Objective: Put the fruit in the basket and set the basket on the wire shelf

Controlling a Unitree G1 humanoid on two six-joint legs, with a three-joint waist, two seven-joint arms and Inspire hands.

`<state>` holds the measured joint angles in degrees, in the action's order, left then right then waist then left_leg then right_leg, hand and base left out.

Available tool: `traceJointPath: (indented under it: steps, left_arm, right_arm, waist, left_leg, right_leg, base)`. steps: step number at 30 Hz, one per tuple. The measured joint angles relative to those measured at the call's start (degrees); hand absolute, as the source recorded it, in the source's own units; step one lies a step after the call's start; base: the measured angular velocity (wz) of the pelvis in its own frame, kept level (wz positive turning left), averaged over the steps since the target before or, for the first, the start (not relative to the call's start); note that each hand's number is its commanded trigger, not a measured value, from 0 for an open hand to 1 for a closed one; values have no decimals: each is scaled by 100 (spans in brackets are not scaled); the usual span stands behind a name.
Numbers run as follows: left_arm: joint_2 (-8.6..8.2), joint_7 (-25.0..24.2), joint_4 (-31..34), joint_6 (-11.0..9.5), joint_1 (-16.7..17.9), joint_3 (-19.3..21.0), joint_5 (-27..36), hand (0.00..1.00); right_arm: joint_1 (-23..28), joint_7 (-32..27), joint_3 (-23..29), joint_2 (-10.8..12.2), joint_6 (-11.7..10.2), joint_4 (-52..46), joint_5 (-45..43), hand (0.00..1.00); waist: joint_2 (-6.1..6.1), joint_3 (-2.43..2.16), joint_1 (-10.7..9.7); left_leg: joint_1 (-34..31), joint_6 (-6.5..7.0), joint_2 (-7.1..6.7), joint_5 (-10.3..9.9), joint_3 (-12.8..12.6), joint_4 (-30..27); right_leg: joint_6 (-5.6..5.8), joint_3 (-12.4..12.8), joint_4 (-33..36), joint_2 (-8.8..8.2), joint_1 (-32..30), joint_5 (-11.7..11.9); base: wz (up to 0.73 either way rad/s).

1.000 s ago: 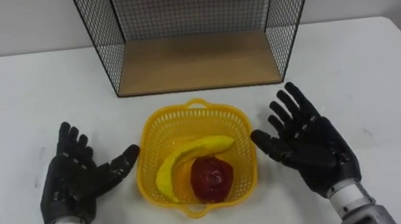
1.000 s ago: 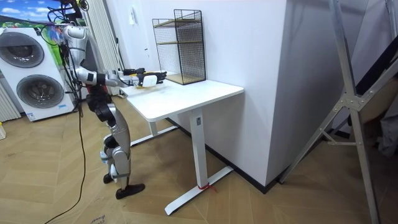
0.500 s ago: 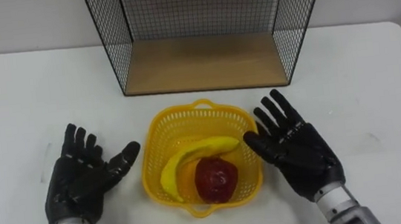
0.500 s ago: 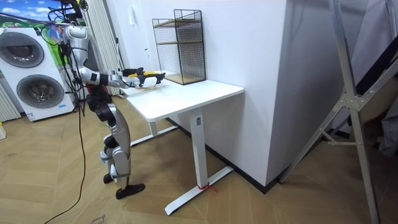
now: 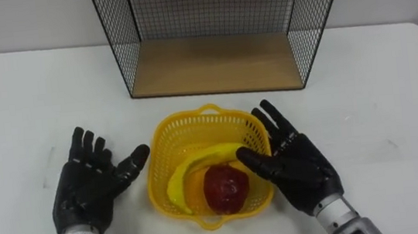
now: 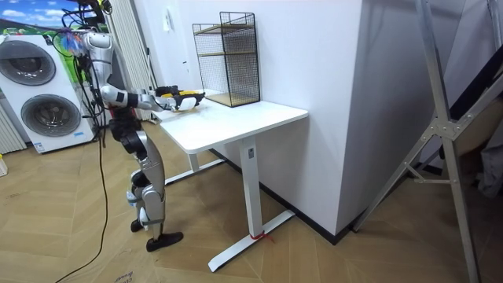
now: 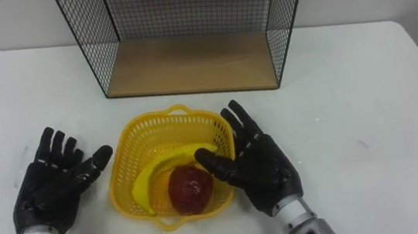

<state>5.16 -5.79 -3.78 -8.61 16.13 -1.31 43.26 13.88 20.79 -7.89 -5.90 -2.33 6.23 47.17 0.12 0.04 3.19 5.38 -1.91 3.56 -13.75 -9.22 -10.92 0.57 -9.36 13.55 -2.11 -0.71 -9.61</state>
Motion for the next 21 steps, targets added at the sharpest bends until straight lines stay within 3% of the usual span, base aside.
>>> traceJointPath:
  steps: [5,13,21]
  left_arm:
    - [22,-55,56,-10,-26,-394,-40,0]
    - [268,-465,100,63,-26,-865,-85,0]
    - [451,-518,123,62,-43,-1051,-174,0]
  right_arm:
    - [-48,74,-174,-7,-4,7,0,0]
    - [-100,182,-395,-114,-20,18,-17,0]
    - [-213,86,-438,-189,-95,38,-124,0]
  waist:
    - [-13,8,-33]
    - [-69,43,-219]
    - [34,82,-363]
  left_leg:
    - [-64,2,2,2,-1,-15]
    - [-76,2,4,1,-5,-39]
    - [-84,2,9,1,-22,-52]
  right_leg:
    - [0,5,14,1,-51,0]
    - [0,-3,22,1,-50,0]
    - [-4,37,38,16,-85,2]
  base:
    - [0]
    - [0]
    - [-1]
